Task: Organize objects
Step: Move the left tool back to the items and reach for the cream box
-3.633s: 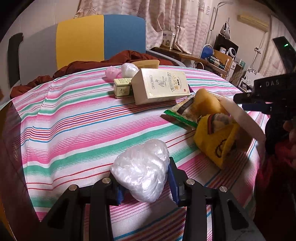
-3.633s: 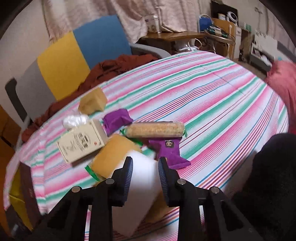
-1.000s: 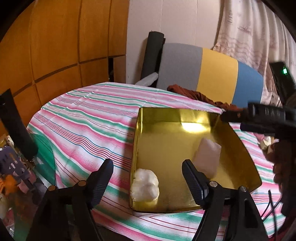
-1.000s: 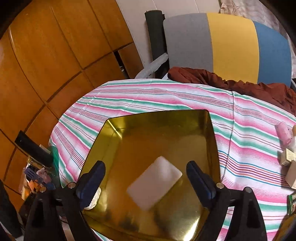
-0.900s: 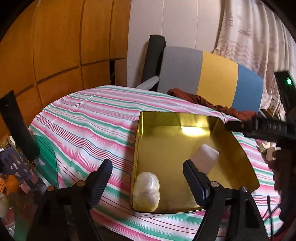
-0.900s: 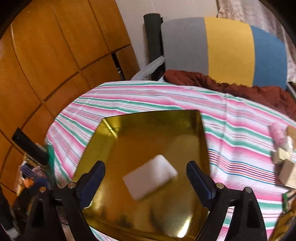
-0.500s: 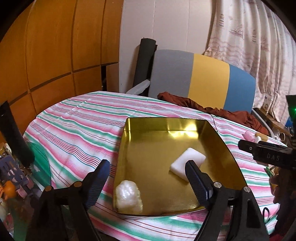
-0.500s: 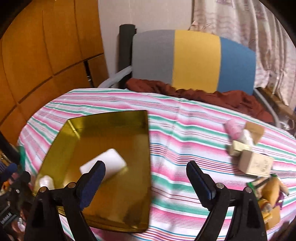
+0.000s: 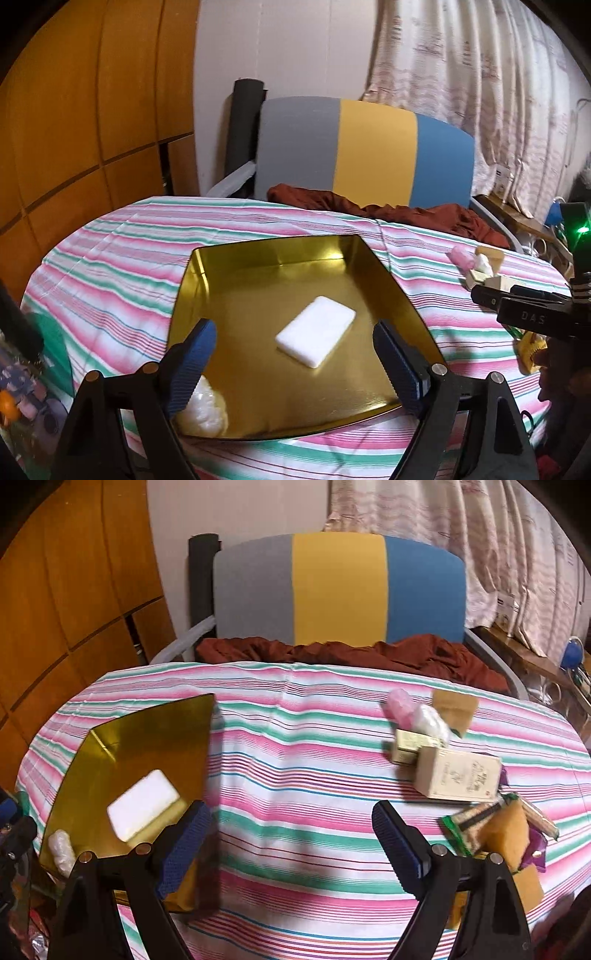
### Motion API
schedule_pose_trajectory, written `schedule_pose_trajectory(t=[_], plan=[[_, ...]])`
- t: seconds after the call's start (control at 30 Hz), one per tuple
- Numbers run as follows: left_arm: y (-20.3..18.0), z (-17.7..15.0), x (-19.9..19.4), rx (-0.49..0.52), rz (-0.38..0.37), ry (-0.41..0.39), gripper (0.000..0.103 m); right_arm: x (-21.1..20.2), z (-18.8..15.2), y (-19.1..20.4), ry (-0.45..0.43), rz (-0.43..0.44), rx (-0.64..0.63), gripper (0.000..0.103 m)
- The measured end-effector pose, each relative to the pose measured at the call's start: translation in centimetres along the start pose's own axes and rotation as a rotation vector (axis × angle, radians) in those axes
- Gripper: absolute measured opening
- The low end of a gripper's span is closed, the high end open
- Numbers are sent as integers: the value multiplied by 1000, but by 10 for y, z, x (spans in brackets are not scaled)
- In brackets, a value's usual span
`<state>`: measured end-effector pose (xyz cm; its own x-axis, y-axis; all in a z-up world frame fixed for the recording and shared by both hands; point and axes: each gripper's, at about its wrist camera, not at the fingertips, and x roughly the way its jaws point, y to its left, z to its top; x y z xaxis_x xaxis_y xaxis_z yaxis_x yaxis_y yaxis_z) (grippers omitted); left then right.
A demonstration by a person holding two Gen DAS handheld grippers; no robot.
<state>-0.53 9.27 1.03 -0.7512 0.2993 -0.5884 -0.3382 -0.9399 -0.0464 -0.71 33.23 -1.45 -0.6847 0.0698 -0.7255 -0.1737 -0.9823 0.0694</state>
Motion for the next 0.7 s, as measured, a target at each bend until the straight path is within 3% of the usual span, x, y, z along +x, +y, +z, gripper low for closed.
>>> schedule_pose_trajectory(t=[0.33,0.7], plan=[[-50,11,7,116,-117,15,91,-7,-1,-75,1,-105,74,91],[-118,23,25,230,-260,65,94,-24,2,-210,-44,-314,303,91]])
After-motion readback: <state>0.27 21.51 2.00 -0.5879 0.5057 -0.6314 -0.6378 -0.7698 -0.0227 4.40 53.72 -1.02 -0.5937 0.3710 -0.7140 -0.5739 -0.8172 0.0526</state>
